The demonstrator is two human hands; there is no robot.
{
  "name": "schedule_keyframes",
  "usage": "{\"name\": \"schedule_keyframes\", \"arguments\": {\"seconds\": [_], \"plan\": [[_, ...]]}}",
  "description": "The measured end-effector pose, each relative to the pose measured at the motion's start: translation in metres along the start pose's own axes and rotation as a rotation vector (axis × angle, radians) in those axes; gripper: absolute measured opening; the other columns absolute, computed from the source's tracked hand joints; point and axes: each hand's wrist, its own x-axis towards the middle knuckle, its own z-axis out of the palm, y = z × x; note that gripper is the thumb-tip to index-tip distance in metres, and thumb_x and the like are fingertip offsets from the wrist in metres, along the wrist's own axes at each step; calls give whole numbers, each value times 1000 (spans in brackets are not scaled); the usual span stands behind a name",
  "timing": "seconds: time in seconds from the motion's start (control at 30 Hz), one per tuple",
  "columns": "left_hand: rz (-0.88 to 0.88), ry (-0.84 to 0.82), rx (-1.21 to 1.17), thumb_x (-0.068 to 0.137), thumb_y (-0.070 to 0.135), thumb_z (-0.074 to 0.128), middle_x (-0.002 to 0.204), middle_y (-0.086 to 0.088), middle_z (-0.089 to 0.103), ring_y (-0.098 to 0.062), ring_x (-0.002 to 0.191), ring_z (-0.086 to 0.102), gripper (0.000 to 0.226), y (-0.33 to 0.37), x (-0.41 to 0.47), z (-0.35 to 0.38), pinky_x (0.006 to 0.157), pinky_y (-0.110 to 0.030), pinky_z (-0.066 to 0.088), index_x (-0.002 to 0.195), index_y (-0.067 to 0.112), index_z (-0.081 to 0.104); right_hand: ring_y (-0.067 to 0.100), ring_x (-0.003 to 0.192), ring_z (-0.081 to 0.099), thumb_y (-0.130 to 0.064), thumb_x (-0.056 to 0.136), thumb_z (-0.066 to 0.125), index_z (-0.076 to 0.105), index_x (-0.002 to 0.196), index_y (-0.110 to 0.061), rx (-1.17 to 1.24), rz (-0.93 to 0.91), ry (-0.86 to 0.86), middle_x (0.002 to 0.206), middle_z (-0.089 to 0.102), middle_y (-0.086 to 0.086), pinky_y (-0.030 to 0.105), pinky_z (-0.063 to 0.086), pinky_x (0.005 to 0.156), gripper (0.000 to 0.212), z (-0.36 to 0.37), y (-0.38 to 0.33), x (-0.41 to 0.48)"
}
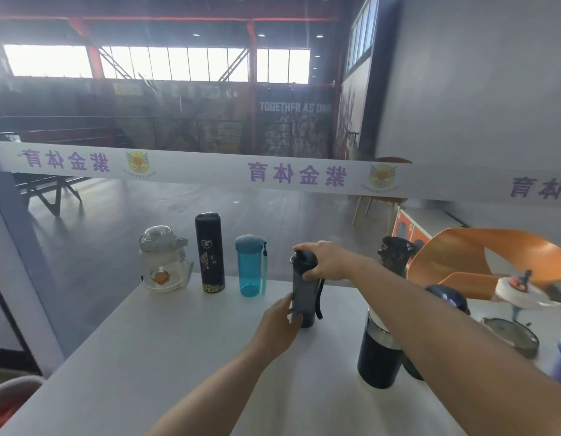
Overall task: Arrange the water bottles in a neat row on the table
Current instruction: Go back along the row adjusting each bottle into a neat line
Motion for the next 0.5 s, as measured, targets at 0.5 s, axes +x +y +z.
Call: {"name": "schedule_keyframes", "arguments": {"seconds": [0.5], "plan": [[-16,-57,38,98,18,58,149,5,46,-10,129,51,64,-34,62,-7,96,-9,38,153,29,27,29,124,52,-25,84,79,38,148,-39,80,50,-47,144,48,4,41,49,102,77,-6,21,92]]}}
